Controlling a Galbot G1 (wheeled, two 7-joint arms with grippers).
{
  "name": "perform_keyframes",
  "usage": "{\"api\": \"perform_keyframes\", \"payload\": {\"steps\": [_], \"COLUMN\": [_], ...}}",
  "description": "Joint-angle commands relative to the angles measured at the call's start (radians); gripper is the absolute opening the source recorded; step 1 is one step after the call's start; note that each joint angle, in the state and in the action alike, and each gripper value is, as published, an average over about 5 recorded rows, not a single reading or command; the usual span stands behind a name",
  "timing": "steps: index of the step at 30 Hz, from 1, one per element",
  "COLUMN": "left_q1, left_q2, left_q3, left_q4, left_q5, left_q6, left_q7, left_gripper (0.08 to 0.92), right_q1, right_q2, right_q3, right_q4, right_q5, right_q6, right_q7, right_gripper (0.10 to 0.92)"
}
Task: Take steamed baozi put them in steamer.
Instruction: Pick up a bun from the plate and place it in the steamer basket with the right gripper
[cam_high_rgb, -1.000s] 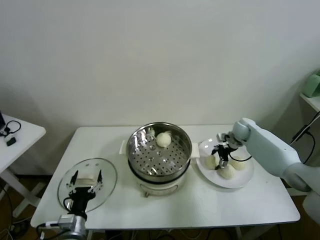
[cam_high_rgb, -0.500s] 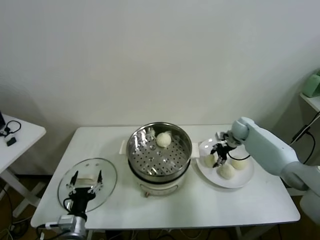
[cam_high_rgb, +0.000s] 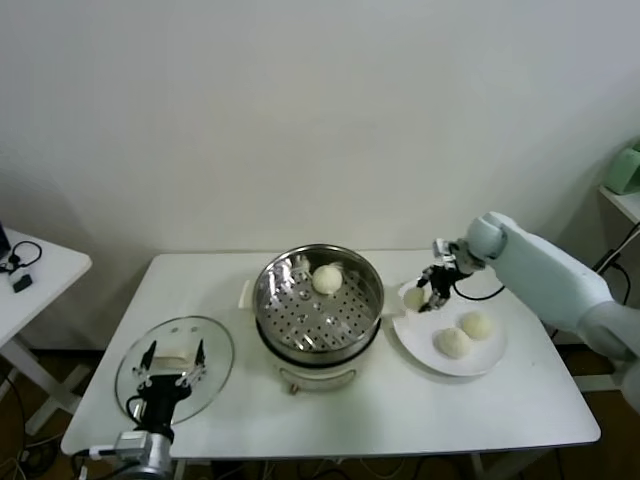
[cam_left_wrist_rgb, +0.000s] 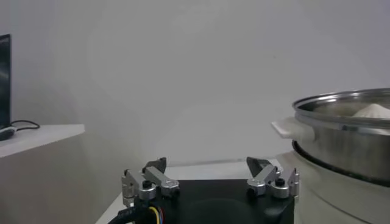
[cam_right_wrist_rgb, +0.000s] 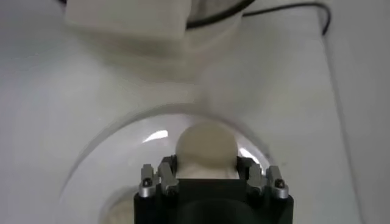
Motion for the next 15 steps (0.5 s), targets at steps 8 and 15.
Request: {"api": "perform_keyframes", "payload": {"steps": [8,15], "left_q1": [0.008,0.014], "left_q2": [0.005,0.005], "left_q3": [0.015,0.025], "left_q4": [-0.017,-0.023], "left_q5": [0.004,0.008], "left_q6": [0.003,0.000], "left_q7": [0.000,0.001], "left_gripper": [0.823,0.823], "right_q1": [0.543,0.575], "right_q2": [0.025,0.088], "right_q3": [-0.459,-0.495], "right_q4": [0.157,0.292], "right_q5": [0.524,0.660], "right_q6": [-0.098,-0.159], "right_q7": [-0.002,0.049], "right_gripper": [0.619,0.619]}}
